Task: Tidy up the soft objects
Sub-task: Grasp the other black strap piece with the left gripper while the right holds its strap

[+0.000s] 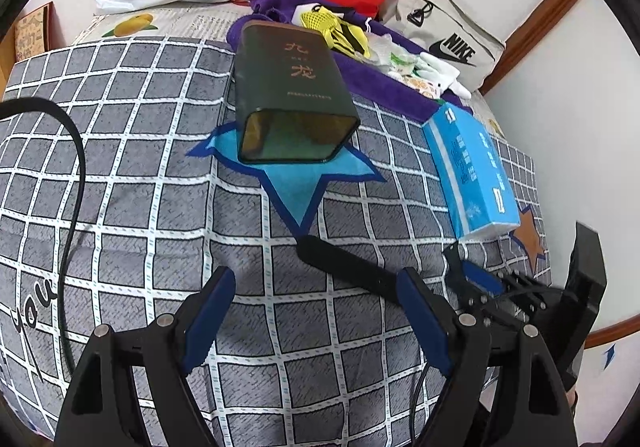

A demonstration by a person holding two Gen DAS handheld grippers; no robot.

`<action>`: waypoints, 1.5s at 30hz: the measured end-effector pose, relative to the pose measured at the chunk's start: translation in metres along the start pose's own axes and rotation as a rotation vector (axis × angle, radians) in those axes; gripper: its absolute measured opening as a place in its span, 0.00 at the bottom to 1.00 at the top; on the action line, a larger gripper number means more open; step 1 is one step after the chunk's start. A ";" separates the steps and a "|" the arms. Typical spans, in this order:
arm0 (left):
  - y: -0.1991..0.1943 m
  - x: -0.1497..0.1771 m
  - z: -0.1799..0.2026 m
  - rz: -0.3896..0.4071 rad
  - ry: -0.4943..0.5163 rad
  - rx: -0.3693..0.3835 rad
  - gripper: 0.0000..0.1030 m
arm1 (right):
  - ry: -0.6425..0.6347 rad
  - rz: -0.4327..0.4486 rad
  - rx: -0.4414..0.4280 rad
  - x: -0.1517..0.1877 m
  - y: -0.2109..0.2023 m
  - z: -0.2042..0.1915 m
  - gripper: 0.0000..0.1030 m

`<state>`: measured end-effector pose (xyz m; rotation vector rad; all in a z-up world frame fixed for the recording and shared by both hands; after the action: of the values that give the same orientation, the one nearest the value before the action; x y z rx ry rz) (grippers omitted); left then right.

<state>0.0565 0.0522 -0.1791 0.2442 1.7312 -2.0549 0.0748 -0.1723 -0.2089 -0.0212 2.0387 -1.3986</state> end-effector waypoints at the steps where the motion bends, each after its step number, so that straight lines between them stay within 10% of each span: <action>1: 0.001 0.001 0.001 -0.004 0.005 -0.003 0.79 | 0.001 0.014 -0.009 -0.001 0.001 0.002 0.21; 13: 0.037 0.022 0.039 -0.139 0.031 0.024 0.82 | 0.062 0.081 -0.054 0.009 -0.051 0.009 0.20; 22: 0.059 0.004 0.095 -0.047 0.171 -0.101 0.82 | 0.125 0.120 -0.010 0.020 -0.078 0.039 0.20; 30: 0.061 0.004 0.122 0.037 0.367 -0.163 0.21 | 0.156 0.147 0.010 0.023 -0.090 0.055 0.20; 36: 0.047 0.013 0.105 0.016 0.365 -0.138 0.22 | 0.154 0.153 0.003 0.026 -0.091 0.053 0.20; 41: 0.045 0.023 0.098 -0.005 0.351 -0.106 0.62 | 0.156 0.139 -0.001 0.028 -0.087 0.052 0.20; 45: 0.051 0.028 0.113 0.015 0.388 -0.140 0.35 | 0.154 0.138 -0.002 0.029 -0.088 0.050 0.20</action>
<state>0.0698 -0.0698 -0.2130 0.6446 2.0787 -1.9587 0.0485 -0.2619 -0.1609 0.2285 2.1229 -1.3481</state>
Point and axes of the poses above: each gripper's, at about its wrist camera, not at the fingertips, and y roughly the way its jaws point, z to its right, x to its underside, the point moved 2 cm from there along y, roughly the way its jaws point, and after that the axes turned 9 degrees about -x, right-handed, at the moved point
